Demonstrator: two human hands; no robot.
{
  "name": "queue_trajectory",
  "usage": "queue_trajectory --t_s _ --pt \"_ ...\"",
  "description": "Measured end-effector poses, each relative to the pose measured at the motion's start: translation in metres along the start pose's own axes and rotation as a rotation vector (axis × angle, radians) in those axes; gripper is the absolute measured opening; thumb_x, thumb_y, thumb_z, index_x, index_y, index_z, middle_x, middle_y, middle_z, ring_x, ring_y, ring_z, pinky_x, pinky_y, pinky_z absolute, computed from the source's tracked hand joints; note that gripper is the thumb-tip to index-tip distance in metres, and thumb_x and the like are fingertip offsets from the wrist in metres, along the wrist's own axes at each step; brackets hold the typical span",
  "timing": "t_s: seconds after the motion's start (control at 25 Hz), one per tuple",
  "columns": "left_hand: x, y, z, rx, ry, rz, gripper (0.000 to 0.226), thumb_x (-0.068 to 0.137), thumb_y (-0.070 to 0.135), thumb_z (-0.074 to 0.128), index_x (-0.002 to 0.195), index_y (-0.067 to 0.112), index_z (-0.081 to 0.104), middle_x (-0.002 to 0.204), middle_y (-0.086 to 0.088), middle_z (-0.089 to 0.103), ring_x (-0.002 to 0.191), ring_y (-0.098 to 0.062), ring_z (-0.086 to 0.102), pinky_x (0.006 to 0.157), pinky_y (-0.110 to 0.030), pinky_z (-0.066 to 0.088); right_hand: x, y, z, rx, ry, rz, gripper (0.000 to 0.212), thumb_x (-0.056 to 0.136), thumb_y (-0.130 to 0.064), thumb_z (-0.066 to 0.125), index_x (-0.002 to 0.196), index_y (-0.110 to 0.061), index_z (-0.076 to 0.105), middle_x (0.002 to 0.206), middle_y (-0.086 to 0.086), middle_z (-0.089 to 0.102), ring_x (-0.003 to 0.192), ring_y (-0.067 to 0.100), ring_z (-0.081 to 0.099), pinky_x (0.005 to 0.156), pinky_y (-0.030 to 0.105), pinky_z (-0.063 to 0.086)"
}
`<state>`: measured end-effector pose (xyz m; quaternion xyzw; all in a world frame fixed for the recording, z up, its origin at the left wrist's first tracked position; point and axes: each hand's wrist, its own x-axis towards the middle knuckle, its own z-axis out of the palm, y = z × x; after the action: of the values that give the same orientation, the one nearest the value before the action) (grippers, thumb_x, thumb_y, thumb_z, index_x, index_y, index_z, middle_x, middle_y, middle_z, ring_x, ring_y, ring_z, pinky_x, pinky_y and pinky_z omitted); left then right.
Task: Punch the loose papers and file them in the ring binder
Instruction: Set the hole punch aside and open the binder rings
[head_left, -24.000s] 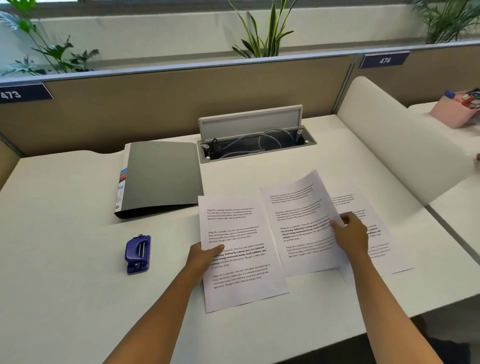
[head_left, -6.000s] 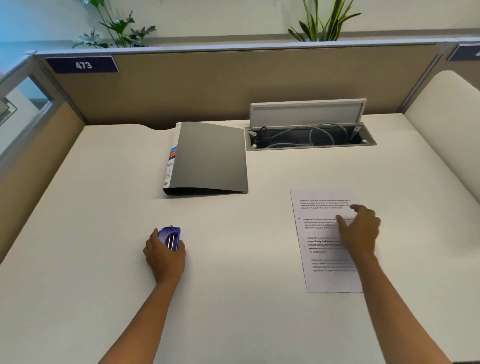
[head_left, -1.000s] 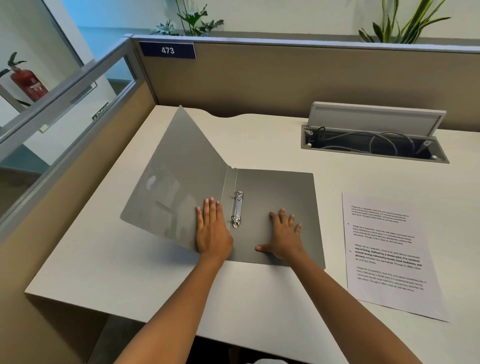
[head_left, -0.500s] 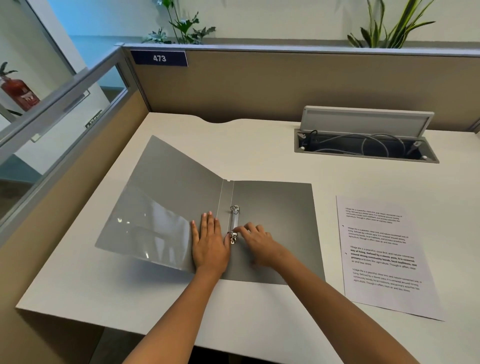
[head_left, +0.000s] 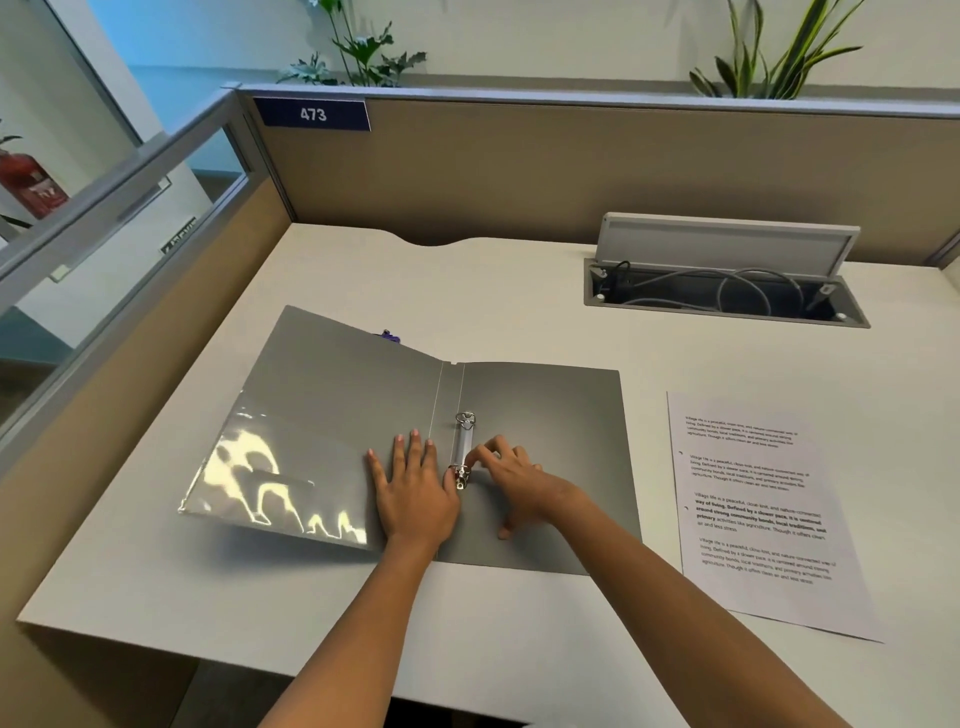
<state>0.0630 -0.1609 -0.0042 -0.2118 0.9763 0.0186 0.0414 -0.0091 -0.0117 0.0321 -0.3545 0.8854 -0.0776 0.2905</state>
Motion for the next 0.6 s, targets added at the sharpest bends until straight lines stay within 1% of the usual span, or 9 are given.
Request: queue_trajectory --t_s 0.12,0.32,0.52,0.6 --pt "-0.0002 0.001 0.0013 -0.025 0.005 -0.011 0.066 0.095 0.047 0.021 0.153 0.019 0.036 0.163 -0.001 0.026 0.153 -0.023 0.014 0.116 -0.059 -0.012 -0.0003 0.0 0.0004 0.004 0.013 -0.007 0.103 0.056 -0.02 0.094 0.138 -0.029 0.033 0.141 0.006 0.027 0.126 0.036 0.038 0.095 0.056 0.047" --pt "0.0027 0.0055 0.0003 -0.102 -0.024 -0.032 0.057 0.101 0.041 0.027 0.156 0.022 0.028 0.166 0.005 0.016 0.155 -0.021 0.003 0.119 -0.059 -0.008 -0.0005 0.0015 0.0027 0.027 0.031 -0.003 0.102 0.056 -0.02 0.095 0.137 -0.029 0.034 0.143 0.005 0.027 0.128 0.036 0.038 0.098 0.056 0.047" --pt "0.0024 0.0004 0.0009 -0.1 -0.007 0.017 0.059 0.103 0.047 0.024 0.157 0.022 0.024 0.166 0.004 0.014 0.155 -0.021 0.001 0.119 -0.056 -0.01 -0.0036 0.0062 0.0046 0.1 0.037 0.006 0.098 0.059 -0.018 0.094 0.138 -0.031 0.036 0.143 0.005 0.03 0.129 0.034 0.037 0.102 0.054 0.043" --pt "0.001 -0.0012 0.0018 -0.077 0.006 0.045 0.061 0.103 0.048 0.02 0.156 0.02 0.026 0.166 0.002 0.018 0.155 -0.022 0.004 0.118 -0.055 -0.013 -0.0039 0.0068 0.0061 0.113 0.039 0.008 0.099 0.058 -0.017 0.094 0.138 -0.031 0.036 0.143 0.005 0.031 0.129 0.034 0.037 0.103 0.053 0.043"
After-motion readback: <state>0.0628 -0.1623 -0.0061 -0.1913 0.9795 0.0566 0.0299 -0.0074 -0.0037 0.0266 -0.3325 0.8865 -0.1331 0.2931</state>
